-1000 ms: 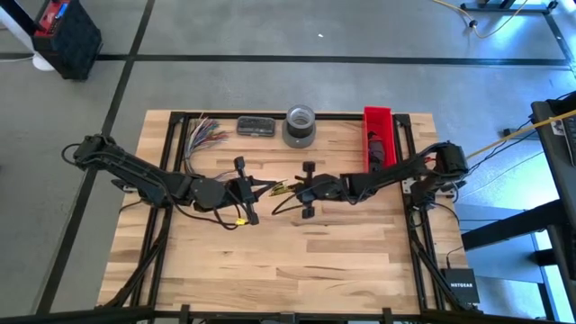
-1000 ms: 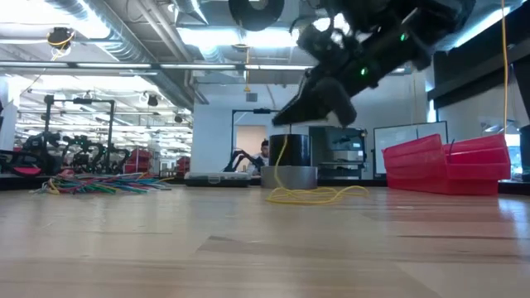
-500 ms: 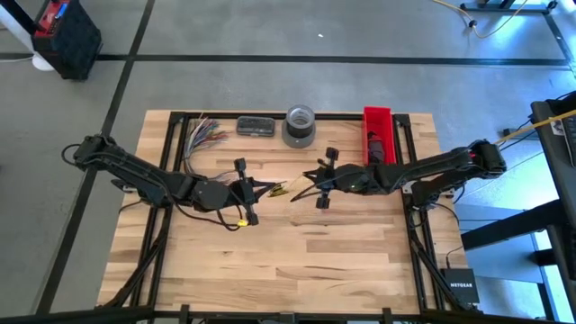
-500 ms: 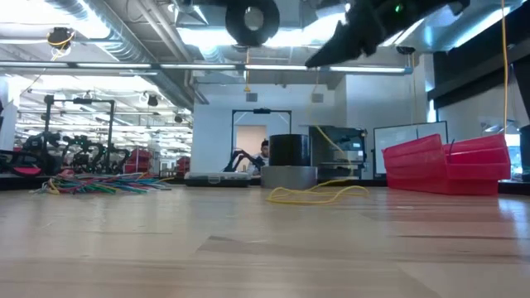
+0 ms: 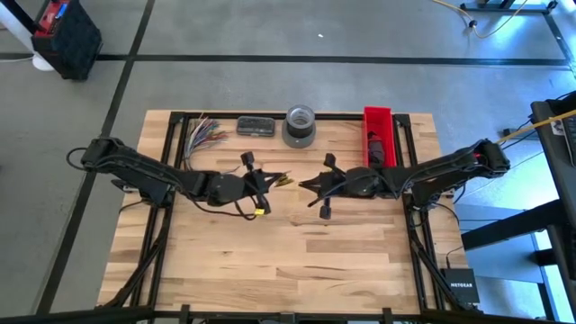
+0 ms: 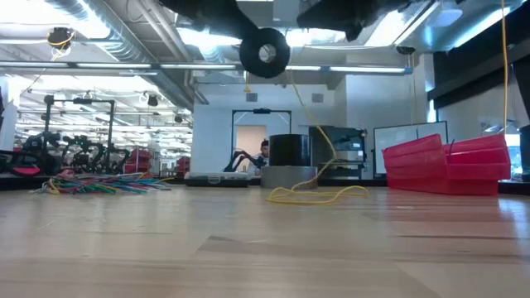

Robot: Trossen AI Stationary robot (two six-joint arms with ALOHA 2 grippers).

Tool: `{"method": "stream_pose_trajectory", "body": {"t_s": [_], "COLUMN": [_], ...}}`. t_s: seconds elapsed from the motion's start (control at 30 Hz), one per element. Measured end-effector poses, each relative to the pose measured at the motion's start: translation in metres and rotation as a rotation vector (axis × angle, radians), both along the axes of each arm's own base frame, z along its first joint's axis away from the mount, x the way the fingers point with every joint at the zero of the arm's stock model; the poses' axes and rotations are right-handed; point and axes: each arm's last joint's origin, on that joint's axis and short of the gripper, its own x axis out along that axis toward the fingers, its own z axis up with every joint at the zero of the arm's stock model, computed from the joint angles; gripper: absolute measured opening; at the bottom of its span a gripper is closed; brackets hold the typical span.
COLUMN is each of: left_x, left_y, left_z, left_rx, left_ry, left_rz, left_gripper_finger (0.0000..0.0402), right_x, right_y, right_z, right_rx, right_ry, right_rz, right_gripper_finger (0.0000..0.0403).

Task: Coil cords
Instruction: Coil the yellow wire into the black spool

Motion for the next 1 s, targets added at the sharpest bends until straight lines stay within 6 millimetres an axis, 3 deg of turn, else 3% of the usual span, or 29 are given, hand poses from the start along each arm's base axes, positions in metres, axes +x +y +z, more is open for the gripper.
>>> {"method": "stream_pose_trajectory", "body": {"t_s": [0.7,1.0], "left_x": [0.011,0.011], "left_y": [0.005,0.007], "left_z": [-0.004,-0.004], "left_rx": [-0.042,-0.06], "left_ry": [-0.052,-0.062], "left_rz": [-0.03,-0.02], "left_gripper_finger": [0.0001,0.0001], "right_x": [0.038,0.048], "right_y": [0.009,0.011], "right_z": [-0.029,-0.043], "right_rx": [0.074,-0.023], "right_ry": [-0.125,-0.135], "right_rz": [0.105,0.105], "right_gripper_finger": [0.0011,0.0012]}}
